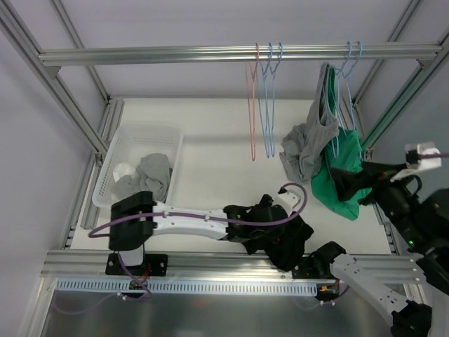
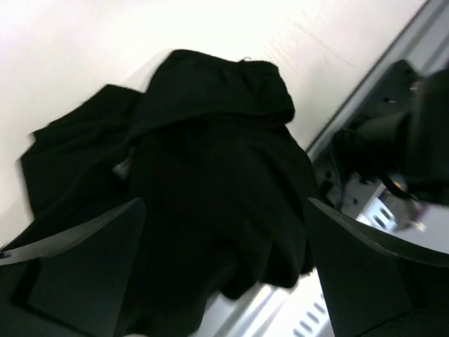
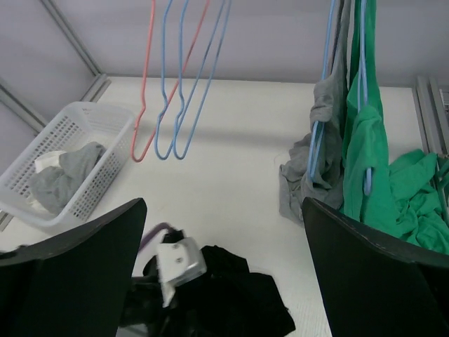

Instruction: Remove the tank top from the hanger

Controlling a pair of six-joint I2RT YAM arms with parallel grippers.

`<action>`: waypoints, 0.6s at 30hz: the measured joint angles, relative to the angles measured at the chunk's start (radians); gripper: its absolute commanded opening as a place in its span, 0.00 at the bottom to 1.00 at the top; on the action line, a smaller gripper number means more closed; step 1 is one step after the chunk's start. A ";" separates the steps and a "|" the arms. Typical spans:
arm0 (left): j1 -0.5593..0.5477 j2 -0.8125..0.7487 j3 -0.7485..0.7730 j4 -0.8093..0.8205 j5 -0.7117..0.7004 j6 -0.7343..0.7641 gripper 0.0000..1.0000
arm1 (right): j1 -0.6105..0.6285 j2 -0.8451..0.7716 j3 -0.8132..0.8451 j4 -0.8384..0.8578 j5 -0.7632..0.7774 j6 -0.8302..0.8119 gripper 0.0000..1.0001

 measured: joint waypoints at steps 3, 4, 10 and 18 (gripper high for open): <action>-0.005 0.157 0.095 -0.004 -0.009 0.006 0.99 | 0.000 -0.080 0.032 -0.062 -0.035 0.000 1.00; -0.005 0.201 0.119 -0.016 -0.011 0.005 0.99 | 0.000 -0.092 0.035 -0.081 -0.045 -0.001 0.99; -0.019 0.324 0.174 -0.053 -0.037 -0.008 0.55 | 0.000 -0.119 0.036 -0.201 -0.126 -0.003 0.99; -0.035 0.301 0.133 -0.112 -0.142 -0.125 0.00 | 0.000 -0.240 0.015 -0.225 -0.240 0.007 1.00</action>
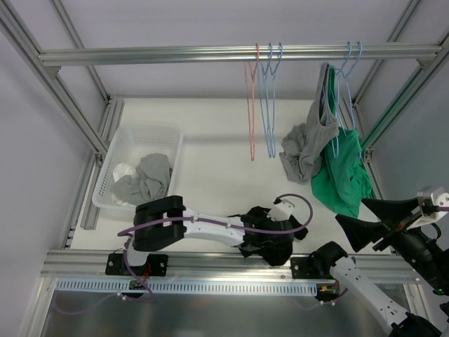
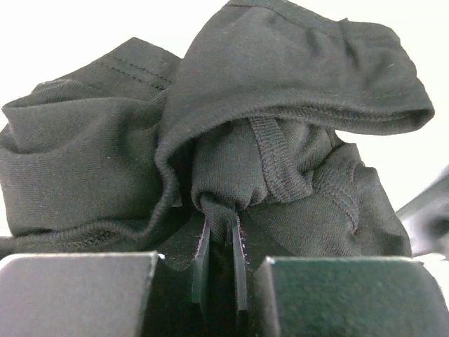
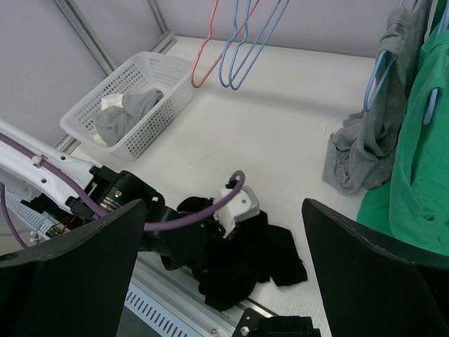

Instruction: Remove the tank top from the hanger

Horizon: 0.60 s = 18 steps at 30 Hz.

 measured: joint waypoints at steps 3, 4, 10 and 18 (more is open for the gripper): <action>-0.002 -0.114 -0.108 -0.106 -0.085 -0.081 0.00 | 0.000 -0.029 0.000 -0.005 -0.014 0.001 0.99; 0.001 -0.169 -0.152 -0.159 -0.120 -0.109 0.00 | 0.000 -0.034 0.000 -0.008 -0.016 0.002 1.00; 0.074 -0.597 -0.275 -0.394 -0.277 -0.198 0.00 | 0.000 -0.038 -0.004 -0.014 -0.025 0.004 0.99; 0.445 -0.984 -0.204 -0.480 -0.340 -0.088 0.00 | 0.000 -0.038 -0.006 -0.014 -0.034 0.005 1.00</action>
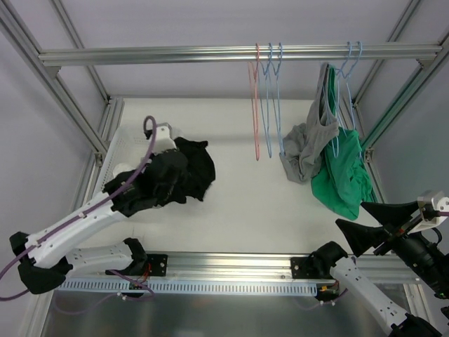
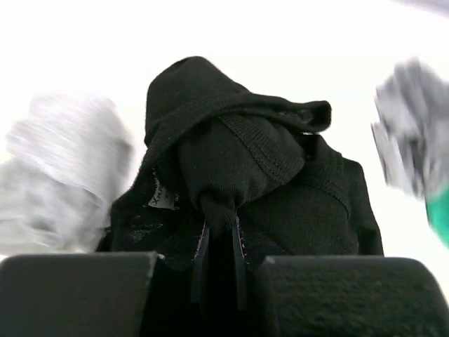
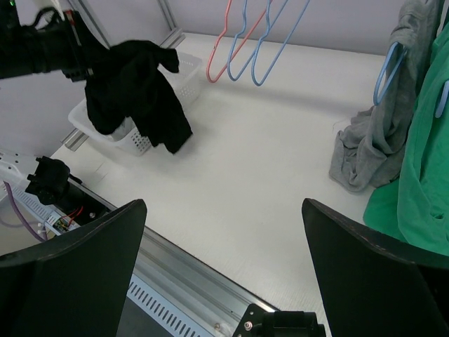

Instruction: Remove the tank top from the hanger

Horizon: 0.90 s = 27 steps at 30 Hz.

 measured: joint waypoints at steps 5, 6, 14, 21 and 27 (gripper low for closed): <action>0.258 -0.019 0.134 -0.029 0.032 0.128 0.00 | 0.000 0.000 0.000 0.001 -0.003 0.000 0.99; 0.303 -0.010 0.168 -0.040 0.042 0.153 0.00 | 0.000 0.000 0.000 0.001 -0.003 0.000 1.00; 0.619 0.097 0.373 -0.034 0.154 0.293 0.00 | 0.000 0.000 -0.005 0.003 -0.004 0.000 1.00; 0.842 0.231 0.308 -0.025 0.361 0.305 0.00 | 0.000 0.000 -0.035 0.007 -0.010 -0.001 0.99; 0.910 0.334 0.167 0.013 0.441 0.234 0.00 | 0.000 0.000 -0.073 0.045 -0.041 0.000 1.00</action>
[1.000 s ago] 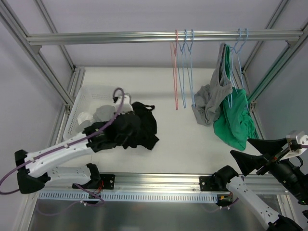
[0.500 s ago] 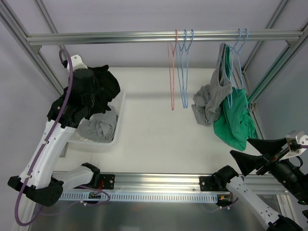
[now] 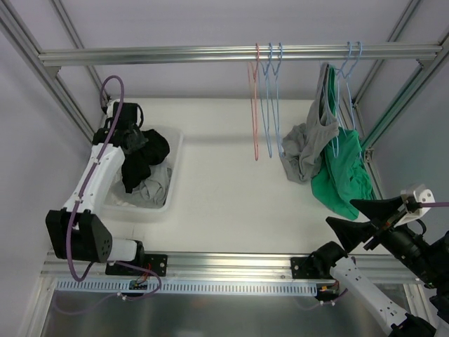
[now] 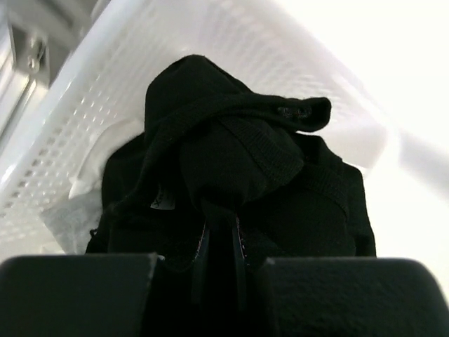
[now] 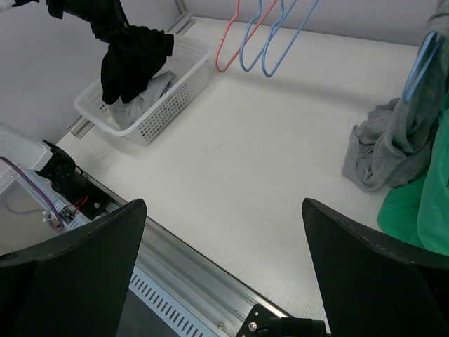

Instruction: Remove the tank top from the hanger

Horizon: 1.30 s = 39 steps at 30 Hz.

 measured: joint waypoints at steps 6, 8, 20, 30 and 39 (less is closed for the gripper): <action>0.137 0.125 -0.095 0.008 0.020 -0.114 0.63 | 0.000 -0.001 -0.035 0.011 -0.034 0.000 0.99; 0.143 0.143 -0.115 0.007 0.026 -0.143 0.96 | 0.000 -0.002 -0.040 0.012 -0.037 0.000 0.99; 0.140 -0.283 0.010 -0.037 0.164 -0.080 0.99 | 0.000 0.172 0.000 -0.027 0.180 -0.039 1.00; 0.140 -1.038 -0.183 -0.031 0.450 0.076 0.99 | -0.014 0.571 0.322 -0.026 0.412 -0.215 0.68; 0.140 -1.208 -0.455 -0.143 0.653 0.128 0.99 | -0.194 0.886 0.535 0.019 0.412 -0.298 0.56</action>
